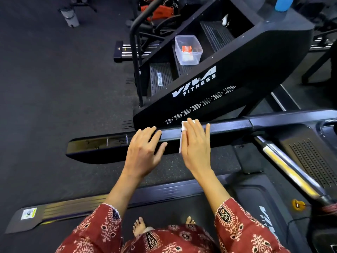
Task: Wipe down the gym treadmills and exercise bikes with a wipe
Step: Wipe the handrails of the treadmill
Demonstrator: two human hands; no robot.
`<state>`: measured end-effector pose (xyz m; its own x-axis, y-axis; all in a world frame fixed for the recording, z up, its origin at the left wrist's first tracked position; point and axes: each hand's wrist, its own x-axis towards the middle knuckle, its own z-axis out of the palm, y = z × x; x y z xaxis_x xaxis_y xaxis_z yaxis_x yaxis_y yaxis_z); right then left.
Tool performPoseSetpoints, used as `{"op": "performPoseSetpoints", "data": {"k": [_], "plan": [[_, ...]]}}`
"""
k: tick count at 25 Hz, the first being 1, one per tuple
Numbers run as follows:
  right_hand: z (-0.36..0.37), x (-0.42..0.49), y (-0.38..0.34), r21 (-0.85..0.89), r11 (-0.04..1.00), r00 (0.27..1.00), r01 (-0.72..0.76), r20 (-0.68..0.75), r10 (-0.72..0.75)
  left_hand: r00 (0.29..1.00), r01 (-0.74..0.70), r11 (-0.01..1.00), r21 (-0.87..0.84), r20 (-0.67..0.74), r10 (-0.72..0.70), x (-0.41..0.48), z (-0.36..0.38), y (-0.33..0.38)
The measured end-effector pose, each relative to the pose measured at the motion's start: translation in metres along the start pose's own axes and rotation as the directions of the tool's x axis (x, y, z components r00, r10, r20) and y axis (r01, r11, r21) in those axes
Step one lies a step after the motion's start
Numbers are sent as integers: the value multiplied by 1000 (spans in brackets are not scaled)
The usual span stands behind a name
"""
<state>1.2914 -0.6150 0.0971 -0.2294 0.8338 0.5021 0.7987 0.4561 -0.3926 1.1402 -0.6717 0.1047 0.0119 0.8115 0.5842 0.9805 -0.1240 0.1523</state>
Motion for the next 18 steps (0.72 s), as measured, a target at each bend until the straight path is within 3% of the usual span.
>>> {"op": "performPoseSetpoints", "data": {"k": [1, 2, 4, 5, 6, 8, 9, 12, 13, 16, 18], "plan": [[0, 2, -7, 13, 1000, 1000, -27, 0, 27, 1000, 4, 1000, 3, -3, -4, -1, -1, -2], [2, 2, -15, 31, 999, 999, 34, 27, -35, 1000, 5, 1000, 4, -6, -5, -2, -2, -4], [7, -3, -18, 60, 959, 953, 276, 109, -281, 1000, 1, 1000, 2, -11, -1, -4, -3, -9], [6, -4, -13, 40, 947, 939, 318, 123, -320, 1000, 4, 1000, 3, -14, -4, -5, -4, -12], [5, -5, -6, 11, 967, 962, 253, 104, -252, 1000, 10, 1000, 7, -18, -9, -6, -4, -13], [2, -11, -5, 50, 999, 1000, -12, 26, 10, 1000, 16, 1000, 13, -26, -16, -9, -5, -16], [3, -16, -11, 80, 996, 999, -44, 12, 43, 1000, 13, 1000, 12, -25, -13, -10, -5, -16], [12, -27, -26, 116, 971, 976, 208, 47, -215, 1000, 3, 1000, 9, -21, -3, -11, -7, -20], [13, -24, -24, 116, 971, 975, 211, 46, -217, 1000, 8, 1000, 15, -24, -7, -12, -8, -22], [13, -12, -32, 91, 995, 999, 26, 18, -28, 999, 20, 999, 41, -45, -18, -20, -15, -32], [20, -11, -49, 70, 982, 981, 176, 72, -181, 998, 22, 998, 50, -51, -20, -25, -18, -40]]}}
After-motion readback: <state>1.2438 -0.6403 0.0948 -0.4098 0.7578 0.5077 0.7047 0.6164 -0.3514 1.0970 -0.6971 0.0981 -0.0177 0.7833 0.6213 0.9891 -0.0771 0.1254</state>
